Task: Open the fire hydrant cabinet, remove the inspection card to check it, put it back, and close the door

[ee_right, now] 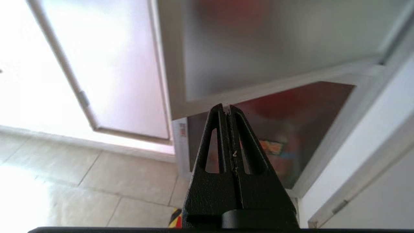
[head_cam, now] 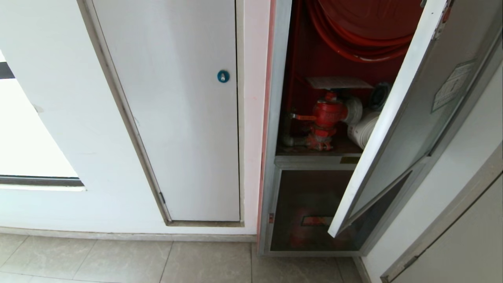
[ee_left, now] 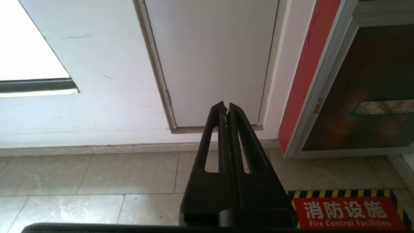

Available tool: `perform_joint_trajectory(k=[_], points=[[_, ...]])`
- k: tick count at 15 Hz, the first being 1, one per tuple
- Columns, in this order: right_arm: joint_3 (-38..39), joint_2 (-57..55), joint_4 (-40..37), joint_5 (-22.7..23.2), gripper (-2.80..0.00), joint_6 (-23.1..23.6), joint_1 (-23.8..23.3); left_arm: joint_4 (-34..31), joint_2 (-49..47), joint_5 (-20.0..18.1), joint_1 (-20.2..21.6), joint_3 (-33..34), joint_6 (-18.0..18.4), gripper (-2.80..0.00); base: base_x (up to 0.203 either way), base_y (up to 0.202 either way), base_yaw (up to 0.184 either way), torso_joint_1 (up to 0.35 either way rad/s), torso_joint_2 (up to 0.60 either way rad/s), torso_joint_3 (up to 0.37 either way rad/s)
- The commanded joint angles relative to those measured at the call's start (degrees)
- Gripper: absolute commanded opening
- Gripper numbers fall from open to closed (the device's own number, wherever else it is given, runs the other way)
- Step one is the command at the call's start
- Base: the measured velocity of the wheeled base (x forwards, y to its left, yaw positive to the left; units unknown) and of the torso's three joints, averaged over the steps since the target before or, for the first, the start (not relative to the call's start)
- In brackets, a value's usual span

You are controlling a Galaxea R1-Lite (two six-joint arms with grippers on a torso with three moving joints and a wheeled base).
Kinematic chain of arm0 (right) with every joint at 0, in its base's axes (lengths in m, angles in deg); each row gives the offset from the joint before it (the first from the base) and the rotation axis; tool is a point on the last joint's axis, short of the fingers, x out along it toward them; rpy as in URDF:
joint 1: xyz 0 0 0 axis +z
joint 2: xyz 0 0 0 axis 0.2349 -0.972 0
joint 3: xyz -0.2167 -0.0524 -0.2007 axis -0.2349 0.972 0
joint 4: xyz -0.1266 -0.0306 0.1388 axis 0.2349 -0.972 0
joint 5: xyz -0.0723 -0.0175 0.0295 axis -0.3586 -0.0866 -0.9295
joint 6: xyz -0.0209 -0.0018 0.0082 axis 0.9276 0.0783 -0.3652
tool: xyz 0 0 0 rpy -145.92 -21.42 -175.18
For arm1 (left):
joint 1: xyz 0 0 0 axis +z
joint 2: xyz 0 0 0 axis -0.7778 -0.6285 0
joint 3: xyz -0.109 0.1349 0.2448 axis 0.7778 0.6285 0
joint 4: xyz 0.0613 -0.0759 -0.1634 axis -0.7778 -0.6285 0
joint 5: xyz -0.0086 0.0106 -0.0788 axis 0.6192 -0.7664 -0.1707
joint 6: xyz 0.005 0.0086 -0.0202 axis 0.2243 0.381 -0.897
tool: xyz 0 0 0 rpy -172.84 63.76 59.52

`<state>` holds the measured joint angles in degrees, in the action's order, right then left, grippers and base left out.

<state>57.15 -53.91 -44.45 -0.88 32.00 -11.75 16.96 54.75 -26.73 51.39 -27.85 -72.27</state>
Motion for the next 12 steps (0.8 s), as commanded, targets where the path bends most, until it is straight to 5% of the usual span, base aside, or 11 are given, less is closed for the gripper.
perform_joint_trajectory(k=[1,5,12], points=[[-1.51,-3.84,-0.03,1.19,-2.8,0.89,2.04,-0.01,-0.07,-0.01,0.02,0.0,0.03,-2.8,0.0,0.0,0.0,0.0,0.0,0.0],[-5.91,-9.04,0.03,1.52,-2.8,3.67,8.44,-0.01,-0.07,-0.01,0.02,0.0,0.03,-2.8,0.0,0.0,0.0,0.0,0.0,0.0],[-14.33,-27.48,7.22,1.15,-2.8,0.46,16.62,-0.01,-0.07,-0.01,0.02,0.0,0.03,-2.8,0.0,0.0,0.0,0.0,0.0,0.0]])
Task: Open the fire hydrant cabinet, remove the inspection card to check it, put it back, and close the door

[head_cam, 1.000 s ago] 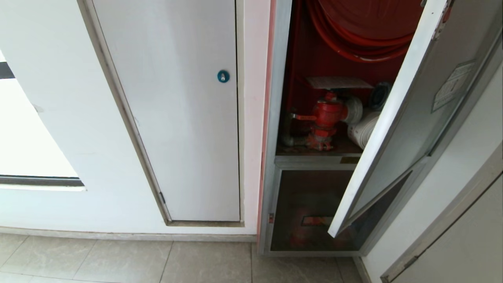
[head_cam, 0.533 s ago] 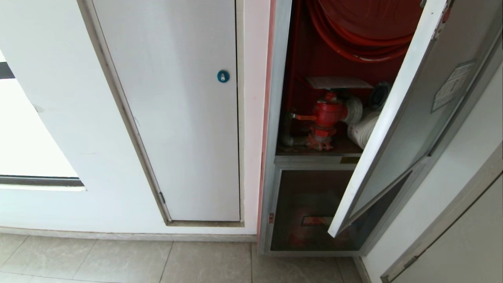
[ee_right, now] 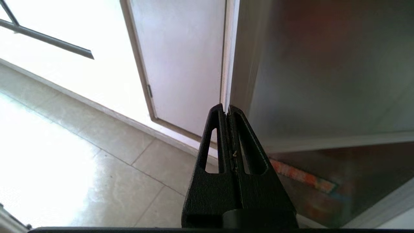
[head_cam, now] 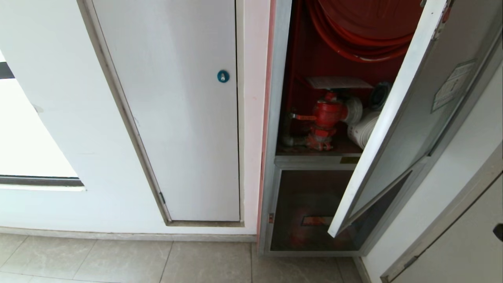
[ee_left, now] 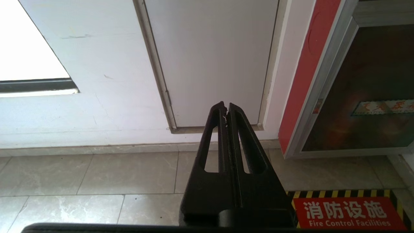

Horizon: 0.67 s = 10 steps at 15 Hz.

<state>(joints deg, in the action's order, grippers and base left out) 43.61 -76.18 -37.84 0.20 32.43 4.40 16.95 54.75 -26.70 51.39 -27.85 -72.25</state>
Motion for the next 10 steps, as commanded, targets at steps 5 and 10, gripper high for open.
perform_joint_trajectory(k=[5,10], points=[[-7.2,-14.08,5.21,0.17,-2.8,-4.06,5.74,0.0,-0.07,-0.03,0.02,0.0,0.0,-2.8,0.0,0.0,0.0,0.0,0.0,0.0],[-9.44,-13.35,-1.26,-0.85,-2.8,-7.16,14.26,0.0,-0.07,-0.03,0.02,0.0,0.0,-2.8,0.0,0.0,0.0,0.0,0.0,0.0]])
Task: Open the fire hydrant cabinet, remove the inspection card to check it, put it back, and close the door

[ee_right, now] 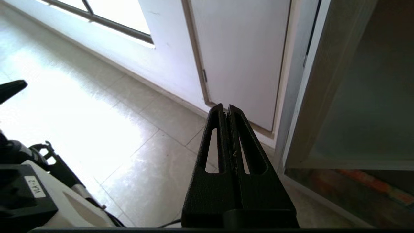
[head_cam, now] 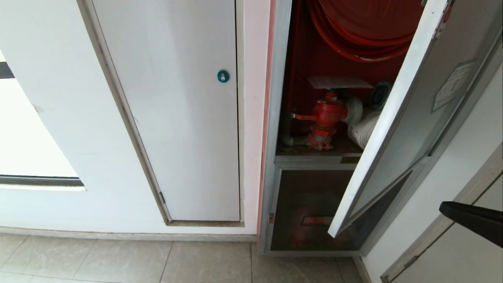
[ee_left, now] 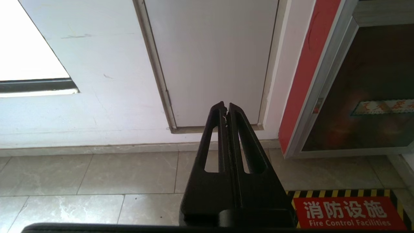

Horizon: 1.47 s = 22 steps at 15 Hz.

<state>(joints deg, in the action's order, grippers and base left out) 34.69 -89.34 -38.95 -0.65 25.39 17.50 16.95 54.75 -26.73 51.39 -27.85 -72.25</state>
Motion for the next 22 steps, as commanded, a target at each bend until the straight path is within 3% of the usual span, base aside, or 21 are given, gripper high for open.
perform_joint_trajectory(k=[1,7,14,19,21,22], points=[[-1.11,-0.94,-0.04,-0.18,-2.8,-0.49,1.12,0.0,-0.07,-0.01,0.02,0.0,0.0,-2.8,0.0,0.0,0.0,0.0,0.0,0.0],[-8.74,-9.09,0.89,-1.86,-2.8,-3.13,2.61,0.0,-0.07,-0.01,0.02,0.0,0.0,-2.8,0.0,0.0,0.0,0.0,0.0,0.0],[-14.46,-16.67,7.14,-19.24,-2.8,-2.76,10.01,0.0,-0.07,-0.01,0.02,0.0,0.0,-2.8,0.0,0.0,0.0,0.0,0.0,0.0],[-17.35,-20.75,7.3,-21.63,-2.8,-0.68,10.4,0.0,-0.07,-0.01,0.02,0.0,0.0,-2.8,0.0,0.0,0.0,0.0,0.0,0.0],[-17.5,-23.05,9.74,-23.09,-2.8,-0.06,10.4,0.0,-0.07,-0.01,0.02,0.0,0.0,-2.8,0.0,0.0,0.0,0.0,0.0,0.0],[-17.83,-23.82,12.36,-23.75,-2.8,2.38,10.4,0.0,-0.07,-0.01,0.02,0.0,0.0,-2.8,0.0,0.0,0.0,0.0,0.0,0.0]])
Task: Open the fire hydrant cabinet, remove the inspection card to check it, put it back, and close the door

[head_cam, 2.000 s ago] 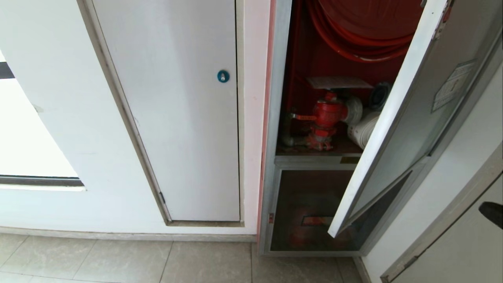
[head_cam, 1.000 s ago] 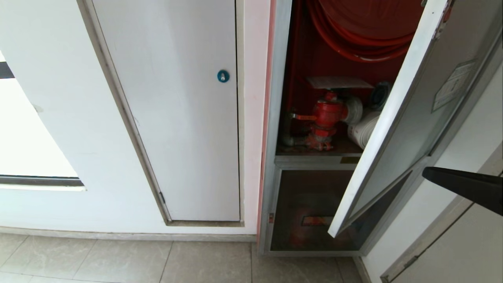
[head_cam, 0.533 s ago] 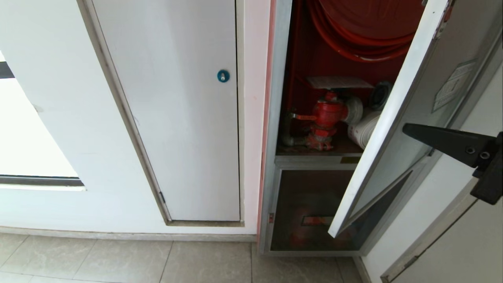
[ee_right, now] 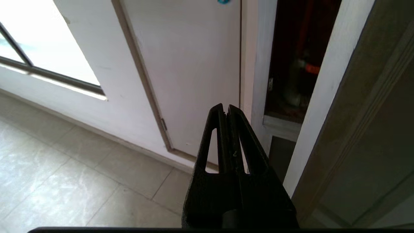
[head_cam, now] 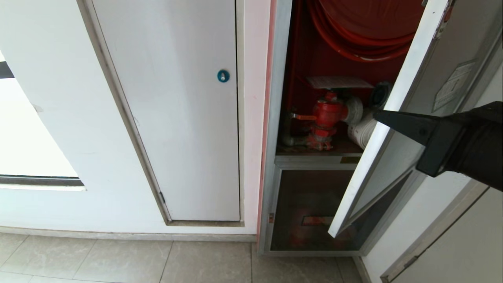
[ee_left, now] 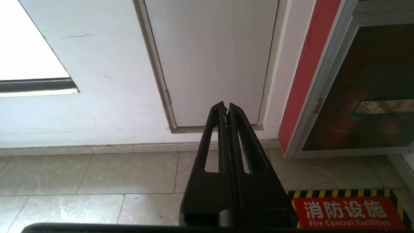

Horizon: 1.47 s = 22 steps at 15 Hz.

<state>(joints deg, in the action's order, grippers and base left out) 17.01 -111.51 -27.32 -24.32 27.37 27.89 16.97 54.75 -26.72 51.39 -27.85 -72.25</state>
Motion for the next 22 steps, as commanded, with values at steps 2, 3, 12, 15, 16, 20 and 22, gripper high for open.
perform_joint_trajectory(k=[2,3,12,15,16,20,22], points=[[-0.1,-2.87,4.19,-0.93,-2.8,4.77,0.01,-0.02,-0.07,-0.01,0.02,0.0,0.0,-2.8,0.0,0.0,0.0,0.0,0.0,0.0],[-0.08,-3.33,5.17,-1.52,-2.8,5.98,0.01,-0.02,-0.07,-0.01,0.02,0.0,0.0,-2.8,0.0,0.0,0.0,0.0,0.0,0.0],[-2.83,-9.26,14.72,-5.16,-2.8,11.35,-1.25,-0.02,-0.07,-0.01,0.02,0.0,0.0,-2.8,0.0,0.0,0.0,0.0,0.0,0.0],[-3.42,-9.44,14.77,-5.36,-2.8,12.25,-1.88,-0.02,-0.07,-0.01,0.02,0.0,0.0,-2.8,0.0,0.0,0.0,0.0,0.0,0.0],[-3.42,-9.5,15.41,-5.36,-2.8,12.8,-2.01,-0.02,-0.07,-0.01,0.02,0.0,0.0,-2.8,0.0,0.0,0.0,0.0,0.0,0.0],[-3.32,-10.38,17.53,-5.45,-2.8,13.86,-4.66,-0.02,-0.07,-0.01,0.02,0.0,0.0,-2.8,0.0,0.0,0.0,0.0,0.0,0.0],[-3.08,-10.48,17.53,-5.45,-2.8,13.86,-5.09,-0.02,-0.07,-0.01,0.02,0.0,0.0,-2.8,0.0,0.0,0.0,0.0,0.0,0.0]])
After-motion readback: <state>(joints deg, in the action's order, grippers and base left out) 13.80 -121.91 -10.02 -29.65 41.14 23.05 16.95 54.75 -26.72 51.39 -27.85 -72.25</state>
